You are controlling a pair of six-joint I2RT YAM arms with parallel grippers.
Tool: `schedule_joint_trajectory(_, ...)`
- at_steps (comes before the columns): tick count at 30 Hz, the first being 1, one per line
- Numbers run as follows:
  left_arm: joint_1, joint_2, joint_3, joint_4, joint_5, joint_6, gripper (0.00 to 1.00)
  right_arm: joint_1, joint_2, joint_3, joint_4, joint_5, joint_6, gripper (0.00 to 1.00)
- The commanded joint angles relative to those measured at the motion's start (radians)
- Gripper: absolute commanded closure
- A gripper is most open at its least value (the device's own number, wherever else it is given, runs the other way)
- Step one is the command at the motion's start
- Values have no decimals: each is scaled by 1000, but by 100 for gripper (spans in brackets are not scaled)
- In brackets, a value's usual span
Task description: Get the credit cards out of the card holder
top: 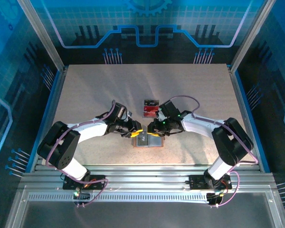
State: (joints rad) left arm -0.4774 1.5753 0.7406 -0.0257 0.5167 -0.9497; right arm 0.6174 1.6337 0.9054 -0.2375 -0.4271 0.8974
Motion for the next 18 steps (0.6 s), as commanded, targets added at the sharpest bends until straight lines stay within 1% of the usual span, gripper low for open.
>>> schedule_joint_trajectory(1, 5, 22, -10, -2, 33, 18, 75, 18, 30, 20, 39, -18, 21, 72)
schedule_joint_trajectory(4, 5, 38, -11, -3, 36, 22, 82, 26, 52, 16, 60, -29, 30, 73)
schedule_joint_trajectory(8, 5, 62, -14, -3, 43, 23, 88, 37, 83, 16, 82, -38, 36, 74)
schedule_joint_trajectory(12, 5, 77, -21, 2, 45, 23, 90, 47, 107, 14, 99, -41, 44, 74)
schedule_joint_trajectory(18, 5, 98, -25, -7, 46, 34, 90, 50, 126, 9, 112, -43, 48, 74)
